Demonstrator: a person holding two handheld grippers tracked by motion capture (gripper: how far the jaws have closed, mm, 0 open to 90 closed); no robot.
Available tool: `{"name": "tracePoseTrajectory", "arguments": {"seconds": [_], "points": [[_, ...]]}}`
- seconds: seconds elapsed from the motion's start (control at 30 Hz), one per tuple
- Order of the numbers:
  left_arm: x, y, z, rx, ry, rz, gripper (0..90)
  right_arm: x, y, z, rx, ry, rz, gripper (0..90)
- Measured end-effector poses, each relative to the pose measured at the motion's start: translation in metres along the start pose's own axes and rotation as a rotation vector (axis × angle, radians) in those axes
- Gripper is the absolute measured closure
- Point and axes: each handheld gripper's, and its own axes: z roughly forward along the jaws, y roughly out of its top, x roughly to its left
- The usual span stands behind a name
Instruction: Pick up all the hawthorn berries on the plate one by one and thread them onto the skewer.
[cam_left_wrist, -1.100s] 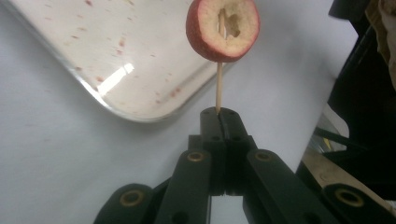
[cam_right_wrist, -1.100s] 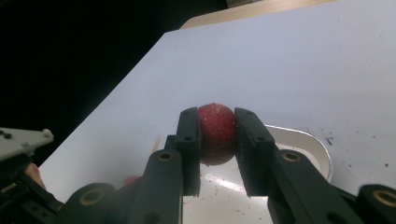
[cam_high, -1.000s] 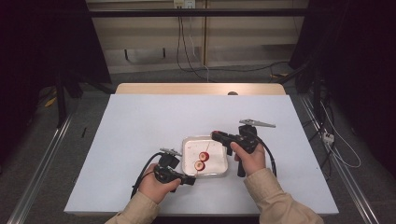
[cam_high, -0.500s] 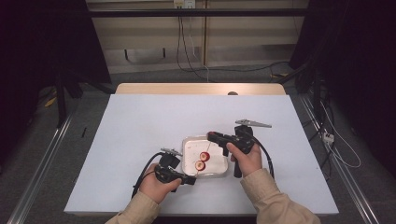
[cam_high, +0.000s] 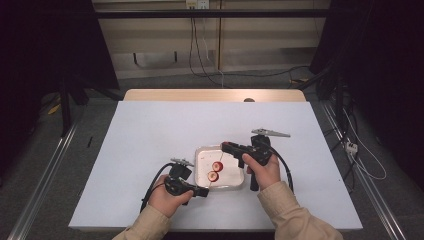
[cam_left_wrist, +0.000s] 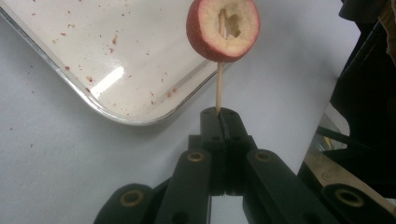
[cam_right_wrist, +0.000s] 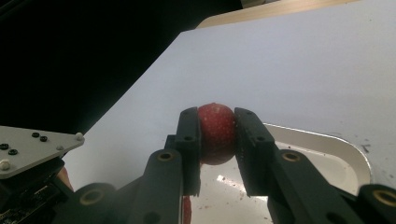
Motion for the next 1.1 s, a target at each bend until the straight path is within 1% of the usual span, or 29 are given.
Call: {"name": "tracePoseTrajectory", "arguments": {"seconds": [0.13, 0.17, 0.23, 0.3, 0.37, 0.47, 0.5, 0.57, 0.63, 0.67, 0.73, 0.83, 0.87, 0.97, 1.0, 1.03, 1.07, 1.1], "points": [[-0.0016, 0.0003, 0.0006, -0.004, 0.008, 0.003, 90.0, 0.0006, -0.0002, 0.0004, 0.000, 0.010, 0.006, 72.9], [-0.0008, 0.0005, -0.0001, -0.006, 0.004, 0.009, 90.0, 0.0007, -0.0004, 0.0005, -0.002, 0.008, 0.006, 72.9], [-0.0009, 0.0006, -0.0006, -0.020, 0.017, -0.004, 90.0, 0.0012, -0.0006, 0.0009, 0.002, 0.015, 0.008, 72.9], [0.0005, 0.0008, -0.0017, -0.024, 0.000, 0.005, 90.0, 0.0018, -0.0010, 0.0013, 0.004, 0.016, 0.009, 72.9], [-0.0005, 0.0010, -0.0015, -0.026, 0.005, 0.007, 90.0, 0.0028, -0.0017, 0.0023, 0.005, 0.024, 0.014, 72.9], [-0.0008, 0.0011, -0.0018, -0.047, 0.013, 0.002, 90.0, 0.0043, -0.0025, 0.0035, 0.007, 0.033, 0.015, 72.9], [-0.0003, 0.0011, -0.0021, -0.052, 0.005, 0.001, 90.0, 0.0046, -0.0027, 0.0036, 0.007, 0.037, 0.018, 72.9], [-0.0001, 0.0011, -0.0024, -0.060, 0.010, 0.002, 90.0, 0.0051, -0.0030, 0.0036, 0.007, 0.040, 0.020, 73.0], [-0.0007, 0.0008, -0.0018, -0.067, 0.014, 0.002, 90.0, 0.0056, -0.0032, 0.0037, 0.004, 0.037, 0.019, 73.0], [-0.0017, 0.0009, -0.0015, -0.069, 0.022, 0.001, 90.0, 0.0057, -0.0032, 0.0035, 0.001, 0.037, 0.022, 73.0], [-0.0029, 0.0010, -0.0014, -0.074, 0.020, 0.005, 90.0, 0.0054, -0.0035, 0.0031, -0.004, 0.042, 0.030, 73.0], [-0.0026, 0.0005, -0.0010, -0.076, 0.023, -0.004, 90.0, 0.0045, -0.0042, 0.0023, -0.010, 0.040, 0.040, 73.0], [-0.0013, 0.0000, -0.0004, -0.078, 0.012, -0.011, 90.0, 0.0039, -0.0043, 0.0023, -0.010, 0.042, 0.045, 73.0], [-0.0017, -0.0003, 0.0014, -0.075, 0.017, -0.013, 90.0, 0.0046, -0.0048, 0.0030, -0.006, 0.043, 0.037, 73.1], [-0.0028, -0.0001, 0.0017, -0.075, 0.031, -0.013, 90.0, 0.0049, -0.0051, 0.0034, -0.005, 0.042, 0.034, 73.1], [-0.0034, -0.0001, 0.0019, -0.077, 0.038, -0.010, 90.0, 0.0055, -0.0054, 0.0035, -0.007, 0.034, 0.029, 73.1], [-0.0031, 0.0000, 0.0018, -0.084, 0.029, -0.011, 90.0, 0.0060, -0.0054, 0.0031, -0.010, 0.033, 0.031, 73.1], [-0.0030, 0.0001, 0.0008, -0.090, 0.037, -0.007, 90.0, 0.0061, -0.0055, 0.0028, -0.015, 0.031, 0.029, 73.2]]}}
